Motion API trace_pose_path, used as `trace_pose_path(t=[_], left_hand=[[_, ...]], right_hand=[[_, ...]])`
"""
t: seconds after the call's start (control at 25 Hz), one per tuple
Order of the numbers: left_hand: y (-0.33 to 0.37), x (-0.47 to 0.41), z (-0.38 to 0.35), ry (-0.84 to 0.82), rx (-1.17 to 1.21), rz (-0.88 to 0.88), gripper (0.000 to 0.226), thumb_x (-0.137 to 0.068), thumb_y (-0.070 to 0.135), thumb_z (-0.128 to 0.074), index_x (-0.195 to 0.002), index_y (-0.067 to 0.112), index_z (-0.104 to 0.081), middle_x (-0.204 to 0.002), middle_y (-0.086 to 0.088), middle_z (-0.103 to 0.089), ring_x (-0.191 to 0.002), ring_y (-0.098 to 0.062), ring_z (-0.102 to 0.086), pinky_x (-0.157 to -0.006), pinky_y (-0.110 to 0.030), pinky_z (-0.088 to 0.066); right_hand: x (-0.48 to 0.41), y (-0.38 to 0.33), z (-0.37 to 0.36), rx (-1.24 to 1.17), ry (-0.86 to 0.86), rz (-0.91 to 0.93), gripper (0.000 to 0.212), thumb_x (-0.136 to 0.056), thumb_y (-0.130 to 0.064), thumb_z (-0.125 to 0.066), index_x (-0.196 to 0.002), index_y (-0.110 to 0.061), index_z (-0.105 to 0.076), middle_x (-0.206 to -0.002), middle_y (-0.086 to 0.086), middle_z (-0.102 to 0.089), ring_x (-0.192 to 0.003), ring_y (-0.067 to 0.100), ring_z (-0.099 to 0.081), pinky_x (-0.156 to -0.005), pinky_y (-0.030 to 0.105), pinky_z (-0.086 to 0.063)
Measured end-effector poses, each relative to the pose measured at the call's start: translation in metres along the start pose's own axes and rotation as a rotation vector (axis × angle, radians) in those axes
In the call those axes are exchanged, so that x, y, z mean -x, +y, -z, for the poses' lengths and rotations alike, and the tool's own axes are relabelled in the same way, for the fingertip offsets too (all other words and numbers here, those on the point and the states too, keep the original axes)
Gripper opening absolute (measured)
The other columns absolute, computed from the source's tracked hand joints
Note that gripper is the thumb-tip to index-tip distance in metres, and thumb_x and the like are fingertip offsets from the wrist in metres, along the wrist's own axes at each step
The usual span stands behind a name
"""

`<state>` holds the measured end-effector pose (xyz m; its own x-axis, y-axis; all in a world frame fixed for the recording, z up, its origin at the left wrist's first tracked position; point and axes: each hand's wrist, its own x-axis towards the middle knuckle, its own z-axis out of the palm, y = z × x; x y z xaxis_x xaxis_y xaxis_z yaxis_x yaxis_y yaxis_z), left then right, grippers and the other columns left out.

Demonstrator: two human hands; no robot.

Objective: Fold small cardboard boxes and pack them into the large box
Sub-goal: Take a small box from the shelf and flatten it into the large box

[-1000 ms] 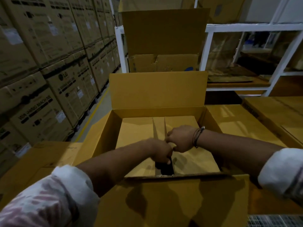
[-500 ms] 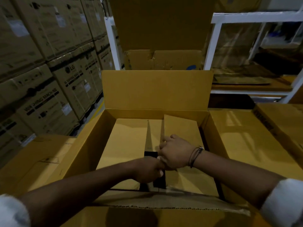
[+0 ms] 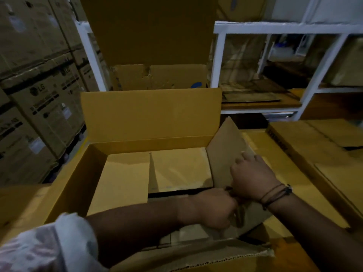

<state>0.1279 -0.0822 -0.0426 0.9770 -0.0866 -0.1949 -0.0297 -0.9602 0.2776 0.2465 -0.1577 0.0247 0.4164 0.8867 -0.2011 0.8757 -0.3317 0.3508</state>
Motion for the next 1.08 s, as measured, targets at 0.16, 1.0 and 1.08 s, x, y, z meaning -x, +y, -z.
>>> trace_pose_path(t=[0.16,1.0,1.08], left_hand=[[0.0,-0.009,-0.014,-0.064,-0.05,-0.032,0.029,-0.096,0.019,-0.06,-0.122,0.004,-0.057,-0.124,-0.022,-0.055,-0.109,-0.039,-0.054,-0.086,-0.045,-0.052],[-0.112,0.19,0.015,-0.231,-0.413,0.324,0.05,-0.106,0.057,-0.029,-0.12,0.027,-0.067,-0.12,-0.005,-0.063,-0.117,-0.027,-0.047,-0.1,-0.048,-0.039],[-0.106,0.209,0.04,-0.131,-0.472,0.358,0.049,-0.105,0.057,-0.031,-0.116,0.027,-0.068,-0.115,-0.003,-0.064,-0.114,-0.026,-0.049,-0.099,-0.046,-0.039]], right_hand=[[0.007,0.011,-0.038,-0.032,-0.07,-0.058,0.042,-0.097,-0.049,-0.046,-0.125,-0.023,-0.063,-0.137,0.005,-0.052,-0.133,0.027,-0.039,-0.113,0.05,-0.03],[-0.053,-0.183,0.045,-0.037,-0.043,0.602,0.034,-0.099,-0.045,-0.051,-0.12,-0.02,-0.062,-0.112,0.005,-0.058,-0.095,0.026,-0.059,-0.074,0.039,-0.053],[-0.054,-0.191,0.056,-0.086,0.02,0.618,0.031,-0.099,-0.043,-0.052,-0.118,-0.019,-0.06,-0.112,0.004,-0.058,-0.094,0.024,-0.06,-0.073,0.04,-0.055]])
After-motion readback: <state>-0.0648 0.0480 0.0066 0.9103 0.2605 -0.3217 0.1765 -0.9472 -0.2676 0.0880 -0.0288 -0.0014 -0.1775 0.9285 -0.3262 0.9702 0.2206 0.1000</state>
